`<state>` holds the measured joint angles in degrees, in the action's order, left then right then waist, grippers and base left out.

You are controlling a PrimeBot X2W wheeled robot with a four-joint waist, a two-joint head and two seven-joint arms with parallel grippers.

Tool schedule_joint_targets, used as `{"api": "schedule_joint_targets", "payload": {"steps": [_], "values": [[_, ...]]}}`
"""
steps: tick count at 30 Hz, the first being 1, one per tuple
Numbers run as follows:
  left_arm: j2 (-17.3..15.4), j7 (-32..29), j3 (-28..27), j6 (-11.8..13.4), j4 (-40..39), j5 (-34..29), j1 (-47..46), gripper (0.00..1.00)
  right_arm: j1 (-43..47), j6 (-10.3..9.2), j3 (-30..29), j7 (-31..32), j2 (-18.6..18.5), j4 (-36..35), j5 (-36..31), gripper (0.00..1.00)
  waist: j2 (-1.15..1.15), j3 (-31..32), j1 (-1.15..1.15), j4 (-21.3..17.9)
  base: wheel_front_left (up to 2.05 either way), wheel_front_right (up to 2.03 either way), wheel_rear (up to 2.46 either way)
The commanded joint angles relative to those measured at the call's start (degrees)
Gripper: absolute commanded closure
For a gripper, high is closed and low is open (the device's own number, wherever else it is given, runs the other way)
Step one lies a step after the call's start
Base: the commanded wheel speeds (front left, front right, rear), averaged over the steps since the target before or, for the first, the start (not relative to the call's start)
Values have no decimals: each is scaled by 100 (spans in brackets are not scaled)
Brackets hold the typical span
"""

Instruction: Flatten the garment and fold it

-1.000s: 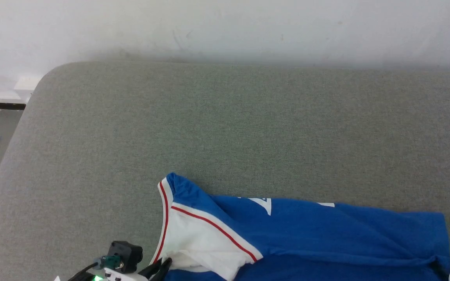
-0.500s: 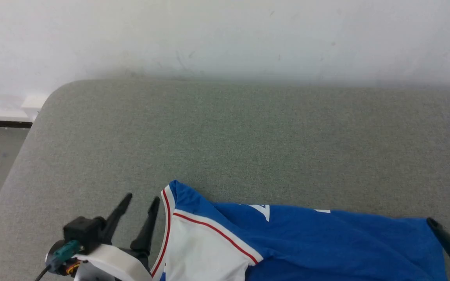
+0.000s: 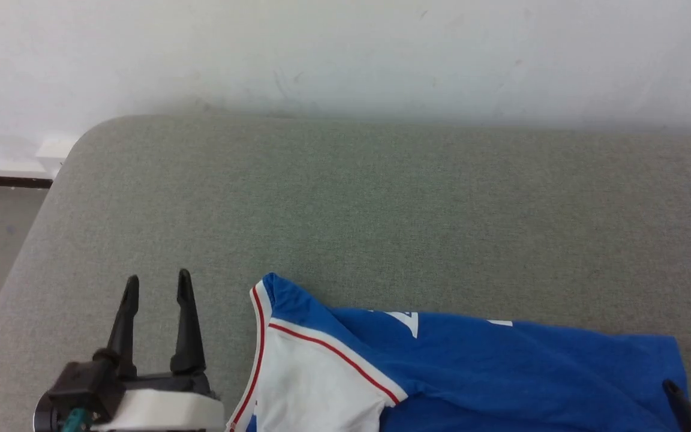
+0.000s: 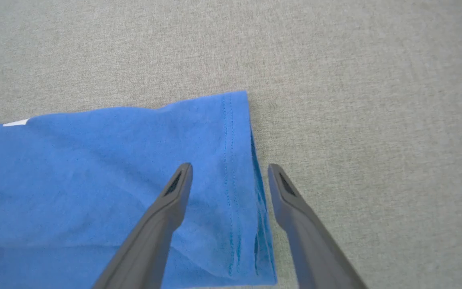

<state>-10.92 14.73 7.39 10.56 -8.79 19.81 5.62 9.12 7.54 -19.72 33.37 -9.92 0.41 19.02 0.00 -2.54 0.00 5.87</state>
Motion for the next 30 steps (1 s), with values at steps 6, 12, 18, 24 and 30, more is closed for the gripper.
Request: {"api": "schedule_joint_targets", "payload": {"steps": [6, 12, 18, 24, 30], "values": [[174, 26, -149, -358, 214, -690, 184, 0, -96, -5, -239, -162, 153, 500, -312, 0, 0, -133, 0, 117, 0, 0, 0], [302, 26, -275, -591, 448, -1129, 138, 0, -252, -5, -265, -288, 215, 1100, -247, 0, 0, -260, 0, 192, 0, 0, 0], [447, 27, -332, -811, 584, -1285, 33, 0, -341, -5, 32, -287, 177, 1593, 51, 96, 0, -361, 0, 258, 0, 0, 0], [544, 27, -417, -950, 684, -1353, 34, 0, -347, -5, 148, -353, 31, 1613, 311, 100, 0, -269, 0, 222, 0, 0, 0], [602, 27, -517, -1056, 720, -1381, 61, 0, -482, -5, -302, -548, -406, 1668, 156, 100, 0, -135, 0, 110, 0, 0, 0]]}}
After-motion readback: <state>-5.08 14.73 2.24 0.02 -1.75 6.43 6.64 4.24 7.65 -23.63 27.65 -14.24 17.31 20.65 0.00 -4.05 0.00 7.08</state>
